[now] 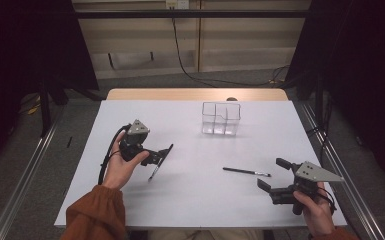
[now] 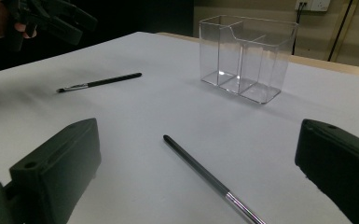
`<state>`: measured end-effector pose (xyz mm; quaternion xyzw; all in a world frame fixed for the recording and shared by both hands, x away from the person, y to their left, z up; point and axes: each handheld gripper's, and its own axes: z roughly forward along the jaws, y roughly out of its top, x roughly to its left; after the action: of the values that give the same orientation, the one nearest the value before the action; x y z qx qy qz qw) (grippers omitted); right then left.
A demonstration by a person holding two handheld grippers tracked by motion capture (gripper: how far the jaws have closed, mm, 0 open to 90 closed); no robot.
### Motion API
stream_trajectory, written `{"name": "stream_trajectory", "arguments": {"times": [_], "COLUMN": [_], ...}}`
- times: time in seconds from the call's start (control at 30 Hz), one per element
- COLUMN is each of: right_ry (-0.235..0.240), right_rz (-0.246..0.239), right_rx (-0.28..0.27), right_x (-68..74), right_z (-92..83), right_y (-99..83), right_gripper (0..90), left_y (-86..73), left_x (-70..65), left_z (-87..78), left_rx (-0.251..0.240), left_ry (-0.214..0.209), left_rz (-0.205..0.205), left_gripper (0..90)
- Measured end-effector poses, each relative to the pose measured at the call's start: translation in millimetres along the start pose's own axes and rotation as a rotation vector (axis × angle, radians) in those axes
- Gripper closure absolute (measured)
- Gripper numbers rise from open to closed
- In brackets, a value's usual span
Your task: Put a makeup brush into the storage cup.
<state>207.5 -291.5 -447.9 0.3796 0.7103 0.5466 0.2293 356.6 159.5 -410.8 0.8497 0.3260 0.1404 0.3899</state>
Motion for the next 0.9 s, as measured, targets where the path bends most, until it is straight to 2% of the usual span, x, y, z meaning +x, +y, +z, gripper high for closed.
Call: {"name": "stream_trajectory", "arguments": {"times": [0.03, 0.13, 0.27, 0.37, 0.4, 0.43, 0.53, 0.6, 0.63, 0.7, 0.73, 0.9], "right_ry": [0.000, -0.001, 0.007, 0.010, 0.009, 0.009, 0.010, 0.011, 0.011, 0.012, 0.013, 0.014], "right_rz": [-0.001, 0.000, 0.002, 0.002, 0.004, 0.004, 0.002, 0.002, 0.002, 0.000, -0.002, -0.003], "right_rx": [0.000, 0.001, 0.004, 0.005, 0.005, 0.005, 0.005, 0.006, 0.007, 0.008, 0.007, 0.007], "right_x": [-0.1, -0.3, 0.2, 0.4, 0.1, 0.1, 0.3, 0.3, 0.3, 0.3, 0.5, 0.7], "right_z": [0.0, 0.1, 0.1, 0.1, 0.4, 0.4, 0.1, 0.2, 0.3, 0.3, 0.2, 0.3], "right_y": [0.0, -0.1, -0.2, -0.3, -0.3, -0.3, -0.2, -0.3, -0.3, -0.3, -0.2, -0.2], "right_gripper": [0.0, 0.0, 0.0, 0.0, 0.0, 0.0, 0.0, 0.0, 0.0, 0.0, 0.0, 0.0], "left_y": [1.8, 5.2, 11.2, 12.1, 12.6, 12.6, 12.8, 12.7, 13.1, 13.2, 13.5, 15.2], "left_x": [0.6, 1.8, 1.8, 1.2, 1.2, 1.2, 3.1, 3.9, 4.1, 2.0, 0.9, -2.5], "left_z": [-0.3, -0.5, 1.9, 2.0, 3.6, 3.6, 6.6, 9.3, 11.3, 13.5, 14.5, 17.9], "left_rx": [0.022, 0.035, 0.125, 0.153, 0.203, 0.203, 0.250, 0.278, 0.313, 0.335, 0.346, 0.384], "left_ry": [-0.002, 0.003, 0.004, 0.004, 0.005, 0.005, -0.002, -0.005, -0.014, -0.031, -0.032, -0.024], "left_rz": [0.002, -0.013, -0.003, -0.014, -0.008, -0.008, -0.010, -0.021, -0.032, -0.039, -0.027, -0.015], "left_gripper": [4.5, 4.5, 4.5, 4.5, 4.5, 4.6, 5.2, 5.2, 5.2, 5.3, 5.2, 5.4]}}
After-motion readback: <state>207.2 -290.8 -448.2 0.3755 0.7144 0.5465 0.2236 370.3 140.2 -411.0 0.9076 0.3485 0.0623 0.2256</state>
